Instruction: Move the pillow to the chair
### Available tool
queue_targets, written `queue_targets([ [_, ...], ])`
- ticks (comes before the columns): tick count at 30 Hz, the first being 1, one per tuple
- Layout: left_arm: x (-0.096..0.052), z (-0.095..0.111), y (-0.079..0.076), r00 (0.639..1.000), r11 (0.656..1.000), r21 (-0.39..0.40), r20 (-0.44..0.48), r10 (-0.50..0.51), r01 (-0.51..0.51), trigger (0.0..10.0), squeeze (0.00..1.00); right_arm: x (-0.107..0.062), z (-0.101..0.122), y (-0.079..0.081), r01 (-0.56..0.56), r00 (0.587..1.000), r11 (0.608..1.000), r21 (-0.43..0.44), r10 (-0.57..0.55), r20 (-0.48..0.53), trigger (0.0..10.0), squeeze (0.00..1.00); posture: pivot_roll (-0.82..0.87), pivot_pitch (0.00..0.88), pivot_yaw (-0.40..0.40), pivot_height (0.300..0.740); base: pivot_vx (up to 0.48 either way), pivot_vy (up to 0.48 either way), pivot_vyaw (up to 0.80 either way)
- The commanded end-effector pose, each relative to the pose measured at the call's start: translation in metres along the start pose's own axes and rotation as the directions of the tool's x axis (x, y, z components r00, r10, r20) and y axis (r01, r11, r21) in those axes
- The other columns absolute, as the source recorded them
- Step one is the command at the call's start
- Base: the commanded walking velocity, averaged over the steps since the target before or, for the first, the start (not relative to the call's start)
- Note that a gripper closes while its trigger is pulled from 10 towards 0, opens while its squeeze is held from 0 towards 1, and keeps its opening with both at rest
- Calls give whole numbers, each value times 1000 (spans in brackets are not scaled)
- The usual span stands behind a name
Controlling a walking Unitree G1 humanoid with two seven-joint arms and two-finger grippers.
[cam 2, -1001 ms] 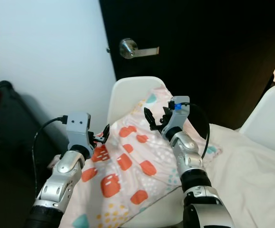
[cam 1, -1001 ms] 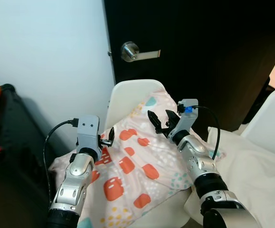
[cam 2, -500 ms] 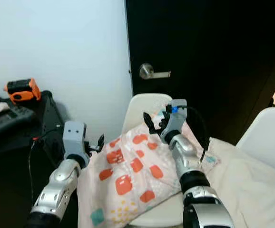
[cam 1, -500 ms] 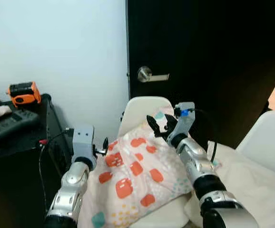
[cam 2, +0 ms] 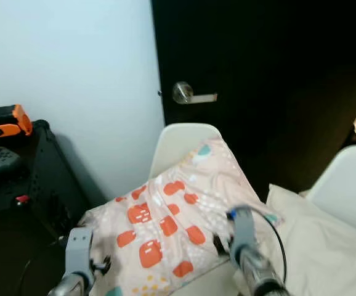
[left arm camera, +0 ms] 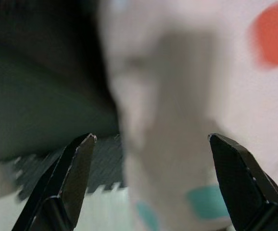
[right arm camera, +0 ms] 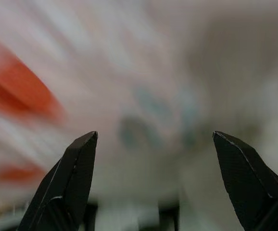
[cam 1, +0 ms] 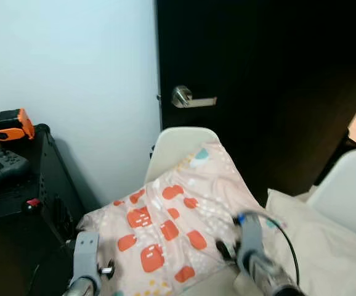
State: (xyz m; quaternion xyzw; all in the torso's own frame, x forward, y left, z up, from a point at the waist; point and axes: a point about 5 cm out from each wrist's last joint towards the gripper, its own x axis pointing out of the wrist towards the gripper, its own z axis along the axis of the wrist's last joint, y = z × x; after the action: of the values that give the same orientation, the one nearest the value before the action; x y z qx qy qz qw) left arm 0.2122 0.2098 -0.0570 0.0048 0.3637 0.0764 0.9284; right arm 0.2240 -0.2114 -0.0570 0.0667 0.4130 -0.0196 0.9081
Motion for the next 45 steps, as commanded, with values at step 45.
queue_targets([
  [45, -24, -79, 5, 950, 999, 10, -310, 38, -36, 10000, 0, -14, -59, -16, 92, 975, 993, -71, -104, -198, 10000, 0, 98, 0, 23, 719, -296, 0, 0],
])
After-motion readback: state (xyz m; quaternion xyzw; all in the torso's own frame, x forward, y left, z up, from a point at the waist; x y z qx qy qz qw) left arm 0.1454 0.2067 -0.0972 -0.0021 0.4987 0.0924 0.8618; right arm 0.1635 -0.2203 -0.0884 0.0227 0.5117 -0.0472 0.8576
